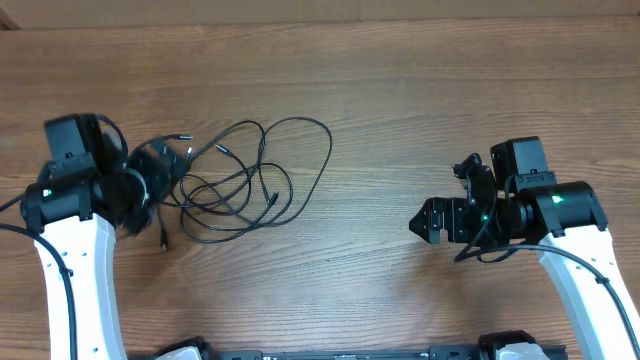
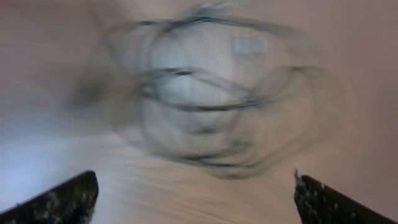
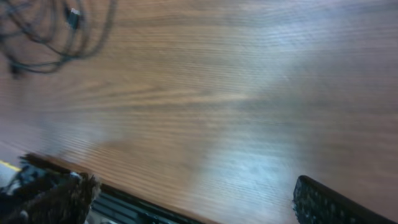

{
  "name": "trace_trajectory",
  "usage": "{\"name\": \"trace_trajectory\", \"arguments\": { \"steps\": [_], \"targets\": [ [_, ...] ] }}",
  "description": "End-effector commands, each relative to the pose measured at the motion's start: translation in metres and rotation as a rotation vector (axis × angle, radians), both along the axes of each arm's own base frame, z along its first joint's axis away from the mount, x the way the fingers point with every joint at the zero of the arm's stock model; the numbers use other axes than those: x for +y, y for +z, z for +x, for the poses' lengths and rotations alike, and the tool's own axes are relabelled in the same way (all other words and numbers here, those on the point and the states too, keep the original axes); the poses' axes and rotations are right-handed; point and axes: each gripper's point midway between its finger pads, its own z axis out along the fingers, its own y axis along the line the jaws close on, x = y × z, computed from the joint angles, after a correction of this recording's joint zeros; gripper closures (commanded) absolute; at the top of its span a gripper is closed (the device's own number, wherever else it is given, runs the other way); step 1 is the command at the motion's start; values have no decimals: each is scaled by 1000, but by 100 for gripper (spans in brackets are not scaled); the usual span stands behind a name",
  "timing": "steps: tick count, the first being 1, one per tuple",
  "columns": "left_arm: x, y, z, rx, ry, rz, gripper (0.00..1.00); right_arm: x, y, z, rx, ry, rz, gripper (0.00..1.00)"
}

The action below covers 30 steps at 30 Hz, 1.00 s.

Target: Untangle cables

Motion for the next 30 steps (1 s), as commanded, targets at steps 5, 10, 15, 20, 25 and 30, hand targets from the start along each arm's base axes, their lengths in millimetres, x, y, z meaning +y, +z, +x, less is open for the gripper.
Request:
{"name": "trace_trajectory", "arguments": {
  "steps": [5,10,15,20,25,30],
  "targets": [
    [44,-10,-49,220,-136,283,0,25,32,45,-132,-113,200,0],
    [7,6,-52,81,-329,159,10,34,40,72,-160,-181,283,0],
    [-5,44,-66,-101,-406,258,0,71,38,100,-164,-53,468,0],
    [-8,49,-72,-123,-406,266,0,151,2,118,-136,121,577,0],
    [-7,44,-67,-103,-393,239,1,212,-57,113,-98,167,516,0],
    [-5,37,-63,-72,-395,227,0,231,-87,105,-68,181,481,0]
  ]
}}
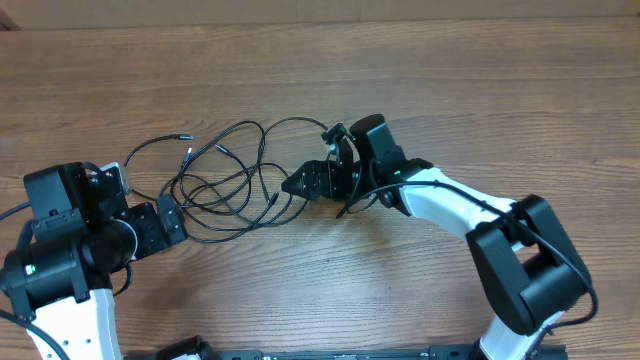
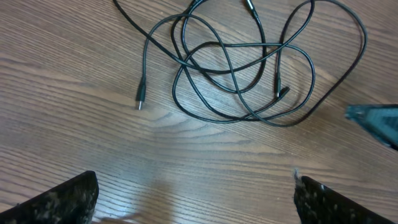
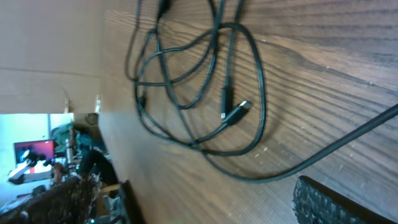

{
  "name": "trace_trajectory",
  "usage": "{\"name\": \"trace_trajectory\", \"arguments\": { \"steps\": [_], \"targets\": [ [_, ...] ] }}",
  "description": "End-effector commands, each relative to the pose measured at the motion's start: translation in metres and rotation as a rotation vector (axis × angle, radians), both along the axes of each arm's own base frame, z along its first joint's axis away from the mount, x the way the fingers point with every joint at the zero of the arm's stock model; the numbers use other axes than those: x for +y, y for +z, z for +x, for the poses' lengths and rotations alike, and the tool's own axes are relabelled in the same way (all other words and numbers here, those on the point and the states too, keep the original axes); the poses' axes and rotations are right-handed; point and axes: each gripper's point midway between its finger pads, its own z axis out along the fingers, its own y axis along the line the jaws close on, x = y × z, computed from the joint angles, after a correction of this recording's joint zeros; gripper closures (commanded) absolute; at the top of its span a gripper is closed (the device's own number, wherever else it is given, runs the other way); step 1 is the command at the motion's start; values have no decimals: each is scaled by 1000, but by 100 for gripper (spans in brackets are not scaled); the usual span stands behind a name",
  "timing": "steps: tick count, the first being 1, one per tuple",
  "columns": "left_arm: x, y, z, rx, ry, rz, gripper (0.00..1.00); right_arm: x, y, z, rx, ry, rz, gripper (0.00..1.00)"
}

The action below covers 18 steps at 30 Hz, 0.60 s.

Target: Untangle cables

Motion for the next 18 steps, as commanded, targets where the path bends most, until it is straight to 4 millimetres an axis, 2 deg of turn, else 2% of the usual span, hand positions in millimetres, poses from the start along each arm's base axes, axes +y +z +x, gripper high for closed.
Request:
{"name": "trace_trajectory", "arguments": {
  "steps": [1,3,6,9,13,16,18],
  "targets": [
    [1,-5,5,23,-8,-14,0,7,-11,2,-5,-26,-38,0],
    [2,-9,7,40,-8,-21,0,7,-17,-2,6,-32,-66,0],
    [3,-18,11,80,-8,-35,0,-7,-36,-11,196,-157,-154,0],
    [5,-27,14,122,-8,-50,0,-16,-51,-25,306,-238,-248,0],
    [6,-38,18,172,-1,-73,0,-1,-60,-34,273,-261,-300,0],
    [7,-44,24,187,3,-84,0,19,-57,-30,222,-252,-248,0],
    [9,-46,30,179,30,-95,1,24,-54,-25,198,-250,-222,0]
  ]
}}
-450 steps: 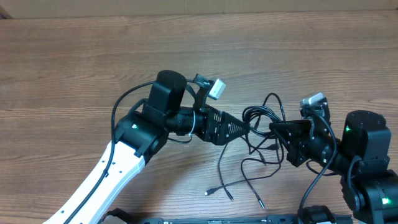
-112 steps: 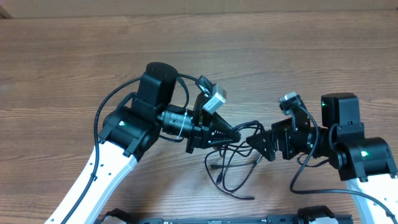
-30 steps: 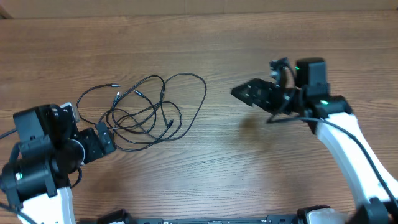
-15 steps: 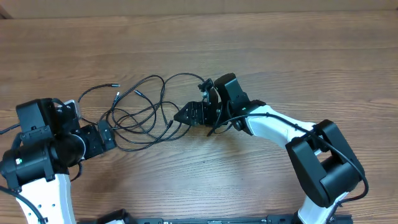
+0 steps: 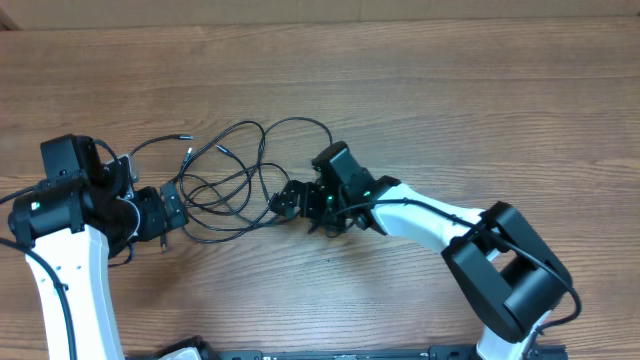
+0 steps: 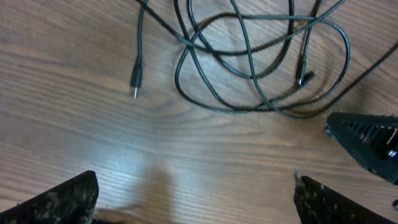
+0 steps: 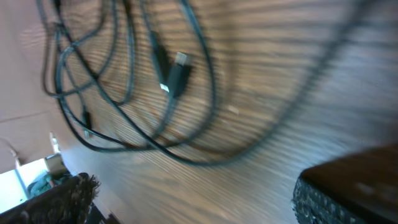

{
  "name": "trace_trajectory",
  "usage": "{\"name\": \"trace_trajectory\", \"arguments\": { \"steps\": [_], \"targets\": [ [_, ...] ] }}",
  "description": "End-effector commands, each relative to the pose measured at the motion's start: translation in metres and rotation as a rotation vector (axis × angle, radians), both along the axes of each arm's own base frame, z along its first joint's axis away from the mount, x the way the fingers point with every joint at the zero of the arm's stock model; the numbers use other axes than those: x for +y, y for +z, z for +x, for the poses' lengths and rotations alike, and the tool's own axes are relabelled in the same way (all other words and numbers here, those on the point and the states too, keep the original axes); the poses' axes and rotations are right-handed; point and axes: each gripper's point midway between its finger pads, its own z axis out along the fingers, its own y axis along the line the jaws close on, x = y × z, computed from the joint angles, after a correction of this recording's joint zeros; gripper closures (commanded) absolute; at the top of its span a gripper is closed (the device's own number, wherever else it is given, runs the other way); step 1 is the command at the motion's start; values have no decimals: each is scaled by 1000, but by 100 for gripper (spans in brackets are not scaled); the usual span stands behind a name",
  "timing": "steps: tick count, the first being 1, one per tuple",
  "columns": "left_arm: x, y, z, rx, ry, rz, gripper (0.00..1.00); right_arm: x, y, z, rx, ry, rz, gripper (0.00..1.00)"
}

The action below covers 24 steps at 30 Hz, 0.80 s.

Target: Untangle cables

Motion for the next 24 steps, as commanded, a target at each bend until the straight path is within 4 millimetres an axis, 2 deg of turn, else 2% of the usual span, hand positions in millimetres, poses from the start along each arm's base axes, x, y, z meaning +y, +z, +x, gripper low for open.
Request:
{"name": "trace_trajectory", "arguments": {
  "steps": [1,2,3,4,6,10,12,14,16,18,20,22,24],
  "targets": [
    [0,-2,8,-11,30,-31,0,3,-7,12,-31,-43,-6,0],
    [-6,2,13,-40,1,-60,1,5,-4,16,-47,-47,5,0],
    [-18,9,21,-101,-113,-101,0,5,-3,20,-65,-56,9,0],
    [-42,23,31,-218,-334,-167,1,5,-1,25,-90,-70,8,0],
    [-78,49,31,-367,-592,-273,0,3,4,43,-167,-115,5,0],
    [-88,59,19,-391,-703,-161,0,6,20,64,-327,-69,34,0],
    [-93,85,11,-492,-717,-46,0,0,13,70,-341,-94,-3,0],
    [-87,99,6,-546,-684,42,0,1,4,72,-334,-86,7,0],
    [-85,113,1,-608,-676,98,0,9,-4,70,-321,-52,49,0],
    [-86,129,-2,-685,-679,143,0,32,-3,57,-323,71,186,4],
    [-86,130,-4,-690,-680,146,0,43,1,48,-329,145,260,7],
    [-86,130,-3,-687,-679,144,1,45,1,44,-338,179,270,19],
    [-86,129,-3,-684,-680,142,1,45,1,41,-328,187,275,44]
  ]
}}
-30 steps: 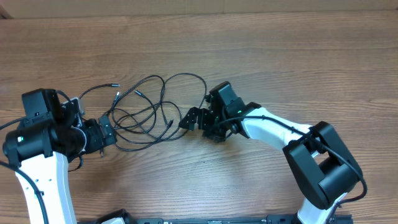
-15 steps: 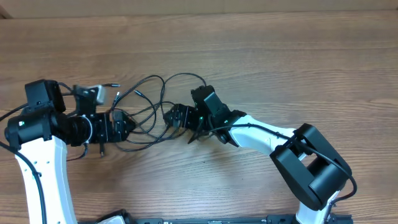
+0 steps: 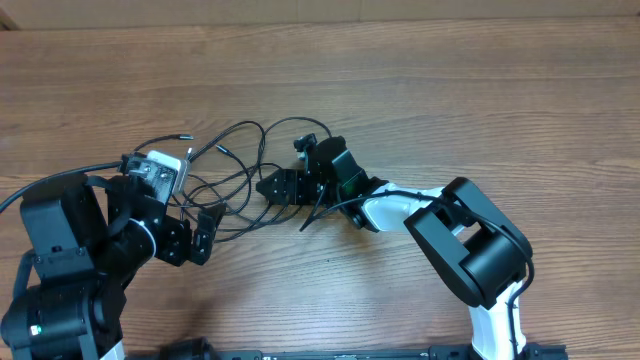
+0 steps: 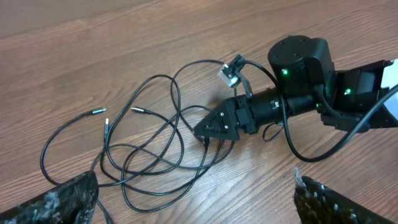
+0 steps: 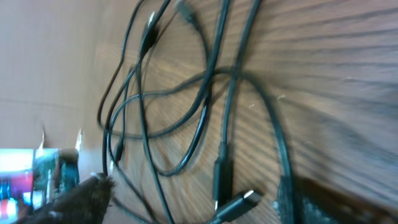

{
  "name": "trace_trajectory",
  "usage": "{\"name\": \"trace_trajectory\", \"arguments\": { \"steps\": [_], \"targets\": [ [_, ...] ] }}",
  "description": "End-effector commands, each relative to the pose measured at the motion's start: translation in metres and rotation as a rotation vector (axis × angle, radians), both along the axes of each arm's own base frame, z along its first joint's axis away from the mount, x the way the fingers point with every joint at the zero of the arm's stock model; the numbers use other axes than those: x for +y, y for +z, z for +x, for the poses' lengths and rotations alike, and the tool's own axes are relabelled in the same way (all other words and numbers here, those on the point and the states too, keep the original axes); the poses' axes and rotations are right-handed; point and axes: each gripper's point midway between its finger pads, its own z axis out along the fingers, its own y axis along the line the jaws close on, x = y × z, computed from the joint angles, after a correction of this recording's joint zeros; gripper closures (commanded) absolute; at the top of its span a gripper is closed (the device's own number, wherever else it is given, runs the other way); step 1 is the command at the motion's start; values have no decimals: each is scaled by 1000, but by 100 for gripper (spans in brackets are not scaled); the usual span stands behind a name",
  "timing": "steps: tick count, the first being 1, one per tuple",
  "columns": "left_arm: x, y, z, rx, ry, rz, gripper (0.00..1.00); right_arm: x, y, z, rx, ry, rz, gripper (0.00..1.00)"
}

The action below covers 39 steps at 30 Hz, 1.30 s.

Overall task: Untangle cables
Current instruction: 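Pull the grasped cable rightward with the right gripper to spread it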

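A tangle of thin black cables (image 3: 232, 178) lies left of the table's middle, and shows whole in the left wrist view as cable loops (image 4: 155, 140). My right gripper (image 3: 268, 187) reaches in from the right and lies low over the tangle's right part. It is open, and two black plugs (image 5: 231, 198) and several strands lie between its fingers (image 5: 81, 200). My left gripper (image 3: 204, 236) hangs open at the tangle's lower left edge. Its fingertips (image 4: 68, 198) are spread wide, with one loop under them. The right gripper (image 4: 217, 124) shows there as a dark cone.
The wooden table (image 3: 450, 90) runs wide to the back and right. A white block (image 3: 160, 166) on my left arm covers the tangle's left ends. The right arm's own cable (image 3: 310, 215) trails beside the tangle.
My right gripper has moved a little left, from the tangle's lower right edge to over its right part. My left arm has moved from the tangle's left side to its lower left, raised.
First my left gripper was at the tangle's left edge and my right arm far to the right. Then the right gripper stood at the tangle's right side and the left lay back at lower left. Both have closed in since; the cables lie much the same.
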Motion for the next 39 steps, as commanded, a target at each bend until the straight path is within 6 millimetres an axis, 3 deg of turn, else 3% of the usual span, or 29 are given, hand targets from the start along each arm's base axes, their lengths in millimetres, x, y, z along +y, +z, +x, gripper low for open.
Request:
{"name": "trace_trajectory", "arguments": {
  "steps": [1,2,3,8,11,13,18,20,21,24,26,29,31,33,35,39],
  "targets": [
    [2,2,2,-1,13,3,0,7,2,-15,10,100,38,74],
    [2,2,3,1,13,2,1,8,4,-18,14,118,50,89],
    [2,2,3,3,13,2,1,10,6,-21,19,135,62,96],
    [2,-1,6,15,13,-1,0,16,31,-39,26,276,182,96],
    [3,-2,7,22,13,-2,0,10,51,-34,8,275,203,96],
    [3,-4,8,28,13,-3,0,-5,74,-22,-42,241,180,96],
    [3,-6,11,41,13,-5,1,-87,133,4,-166,32,-49,96],
    [4,-8,12,50,13,-7,0,-140,179,6,-259,-66,-160,96],
    [4,-9,13,53,13,-8,1,-153,193,6,-286,-87,-174,96],
    [4,-11,14,63,12,-10,0,-208,256,-2,-395,-199,-199,96],
    [5,-14,17,77,12,-12,0,-264,319,-15,-503,-352,-213,96],
    [5,-17,19,89,12,-14,0,-308,369,-30,-593,-504,-237,96],
    [6,-20,22,105,13,-18,0,-350,421,-51,-700,-669,-268,96],
    [6,-24,25,123,13,-21,1,-380,449,-64,-760,-791,-316,96],
    [7,-28,28,141,13,-24,1,-407,464,-72,-790,-894,-386,96],
    [8,-39,35,188,12,-33,0,-445,460,-79,-740,-1028,-455,96]
  ]
}}
